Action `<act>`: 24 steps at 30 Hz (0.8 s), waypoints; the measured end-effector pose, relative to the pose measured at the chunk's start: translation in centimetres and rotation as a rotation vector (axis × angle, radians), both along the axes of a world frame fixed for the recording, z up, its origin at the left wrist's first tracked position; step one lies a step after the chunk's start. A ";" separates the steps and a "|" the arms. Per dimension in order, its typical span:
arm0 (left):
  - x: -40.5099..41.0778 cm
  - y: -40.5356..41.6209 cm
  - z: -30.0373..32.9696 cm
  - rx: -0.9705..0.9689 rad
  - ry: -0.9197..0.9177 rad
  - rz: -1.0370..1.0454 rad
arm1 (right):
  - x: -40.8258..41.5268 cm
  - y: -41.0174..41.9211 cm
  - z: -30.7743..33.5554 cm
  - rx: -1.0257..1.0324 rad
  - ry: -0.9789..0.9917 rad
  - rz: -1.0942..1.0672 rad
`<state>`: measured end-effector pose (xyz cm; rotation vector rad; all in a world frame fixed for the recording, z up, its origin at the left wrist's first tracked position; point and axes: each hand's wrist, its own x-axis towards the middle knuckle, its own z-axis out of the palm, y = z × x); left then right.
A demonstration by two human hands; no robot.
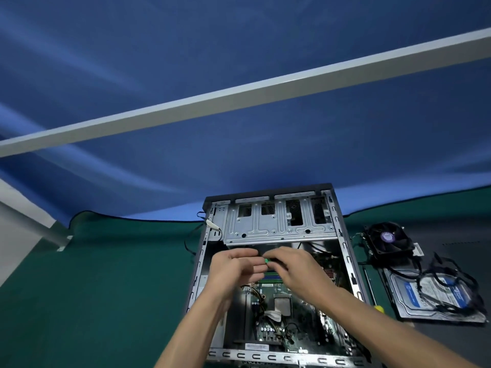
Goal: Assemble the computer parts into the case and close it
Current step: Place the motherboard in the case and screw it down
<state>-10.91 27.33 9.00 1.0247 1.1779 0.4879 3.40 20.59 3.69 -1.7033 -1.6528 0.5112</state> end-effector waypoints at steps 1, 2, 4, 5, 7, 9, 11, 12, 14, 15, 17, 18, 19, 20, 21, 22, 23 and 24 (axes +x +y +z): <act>0.1 0.1 0.0 -0.010 -0.004 0.000 | 0.0 -0.1 0.0 -0.008 0.017 -0.008; 0.3 0.1 0.0 -0.016 -0.004 -0.002 | 0.1 -0.2 0.0 -0.012 0.038 -0.018; 0.8 0.0 -0.2 0.012 0.022 -0.002 | 0.1 -0.5 -0.1 -0.006 0.083 -0.036; 1.0 -0.1 -0.3 0.045 0.052 0.000 | 0.0 -0.7 -0.2 0.002 0.102 -0.042; 1.6 -0.4 -0.7 0.103 0.102 0.008 | -0.1 -0.9 -0.5 0.016 0.132 -0.052; 2.0 -0.7 -1.0 0.135 0.118 0.022 | 0.0 -1.1 -0.9 0.006 0.148 -0.071; 2.3 -0.8 -1.3 0.166 0.122 0.038 | 0.2 -1.4 -1.1 -0.006 0.113 -0.106; 2.3 -0.7 -1.4 0.176 0.116 0.045 | 0.3 -1.5 -1.1 0.018 0.064 -0.125; 2.3 -0.7 -1.7 0.187 0.099 0.035 | 0.5 -1.8 -1.0 0.082 -0.032 -0.162; 2.3 -0.7 -1.7 0.185 0.090 0.022 | 0.6 -1.8 -1.0 0.099 -0.042 -0.173; 2.3 -0.5 -1.8 0.156 0.050 0.008 | 0.7 -1.7 -1.2 0.100 0.022 -0.180; 2.2 -0.4 -1.9 0.138 0.025 0.007 | 0.7 -1.6 -1.3 0.088 0.075 -0.179; 2.2 -0.3 -1.8 0.121 0.006 0.007 | 0.7 -1.5 -1.4 0.073 0.124 -0.177; 2.1 -0.2 -1.8 0.107 -0.008 0.003 | 0.6 -1.4 -1.5 0.067 0.155 -0.176; 1.9 -0.1 -1.8 0.094 -0.020 0.002 | 0.6 -1.2 -1.6 0.063 0.172 -0.174; 1.8 0.0 -1.9 0.090 -0.014 0.000 | 0.4 -1.1 -1.8 0.055 0.173 -0.172; 1.6 0.1 -2.0 0.107 0.015 -0.004 | 0.3 -1.0 -2.0 0.041 0.151 -0.177; 1.3 0.4 -2.4 0.176 0.106 -0.027 | 0.2 -0.8 -2.2 0.026 0.109 -0.194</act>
